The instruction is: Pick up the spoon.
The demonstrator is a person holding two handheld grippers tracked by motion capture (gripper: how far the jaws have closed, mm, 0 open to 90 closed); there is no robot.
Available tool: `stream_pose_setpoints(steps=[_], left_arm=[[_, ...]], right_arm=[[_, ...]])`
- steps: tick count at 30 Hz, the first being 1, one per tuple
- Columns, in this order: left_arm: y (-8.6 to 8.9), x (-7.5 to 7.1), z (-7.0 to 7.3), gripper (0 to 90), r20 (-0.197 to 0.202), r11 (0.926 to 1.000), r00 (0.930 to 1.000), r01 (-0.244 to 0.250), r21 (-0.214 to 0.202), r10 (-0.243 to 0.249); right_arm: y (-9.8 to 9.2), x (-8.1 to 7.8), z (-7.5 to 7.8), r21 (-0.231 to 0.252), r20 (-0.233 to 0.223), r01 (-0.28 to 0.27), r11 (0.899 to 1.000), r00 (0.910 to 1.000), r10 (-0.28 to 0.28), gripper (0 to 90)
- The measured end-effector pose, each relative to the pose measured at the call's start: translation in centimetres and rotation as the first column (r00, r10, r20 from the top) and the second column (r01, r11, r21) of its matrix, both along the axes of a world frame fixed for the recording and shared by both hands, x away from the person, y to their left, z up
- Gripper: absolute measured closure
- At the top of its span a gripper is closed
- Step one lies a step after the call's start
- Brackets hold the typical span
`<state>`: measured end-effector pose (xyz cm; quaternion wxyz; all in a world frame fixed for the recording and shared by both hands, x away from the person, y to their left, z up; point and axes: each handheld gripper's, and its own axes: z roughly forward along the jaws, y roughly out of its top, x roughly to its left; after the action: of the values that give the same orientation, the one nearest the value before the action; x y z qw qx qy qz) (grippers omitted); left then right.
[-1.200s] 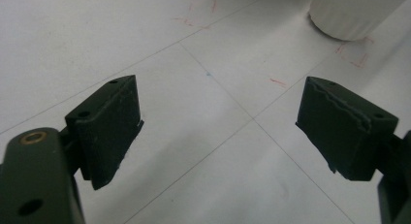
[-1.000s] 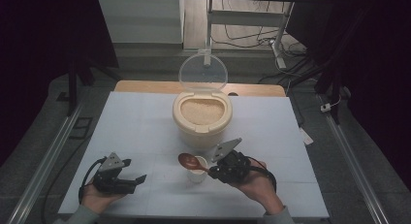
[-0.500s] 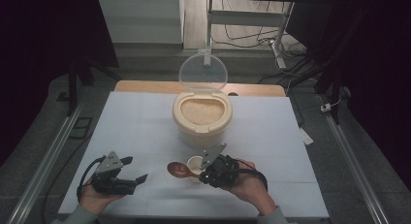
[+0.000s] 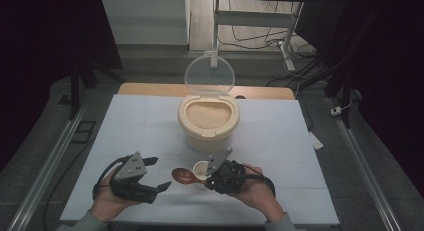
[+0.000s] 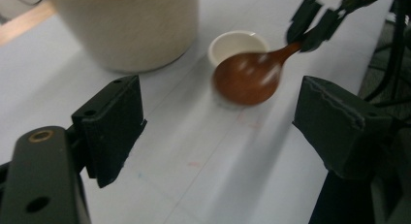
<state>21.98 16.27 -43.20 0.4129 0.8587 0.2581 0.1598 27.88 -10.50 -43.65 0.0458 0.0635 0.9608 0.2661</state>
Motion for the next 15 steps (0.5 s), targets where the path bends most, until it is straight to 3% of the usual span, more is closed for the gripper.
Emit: stream_pose_setpoints(steps=[3,5,9,15], left_arm=[[-1.6,0.1,0.7,19.6,0.016,0.9980,0.9986,0.050,0.038,-0.051],[-2.9,0.5,1.0,23.5,0.001,0.9926,0.9944,0.106,0.060,-0.106],[-4.0,1.0,0.9,25.2,-0.016,0.9867,0.9909,0.134,0.091,-0.134],[-5.4,1.8,0.4,27.7,-0.049,0.9710,0.9821,0.187,0.148,-0.182]], right_arm=[[0.1,-0.1,0.0,-0.003,0.001,-0.008,1.000,1.0000,0.008,80.9],[0.2,-0.1,-0.1,0.000,-0.002,-0.011,1.000,0.9999,0.011,80.9],[0.2,-0.1,-0.2,-0.005,-0.003,-0.012,1.000,0.9999,0.012,80.9],[0.1,0.0,-0.2,-0.006,-0.001,-0.009,1.000,1.0000,0.009,80.8]])
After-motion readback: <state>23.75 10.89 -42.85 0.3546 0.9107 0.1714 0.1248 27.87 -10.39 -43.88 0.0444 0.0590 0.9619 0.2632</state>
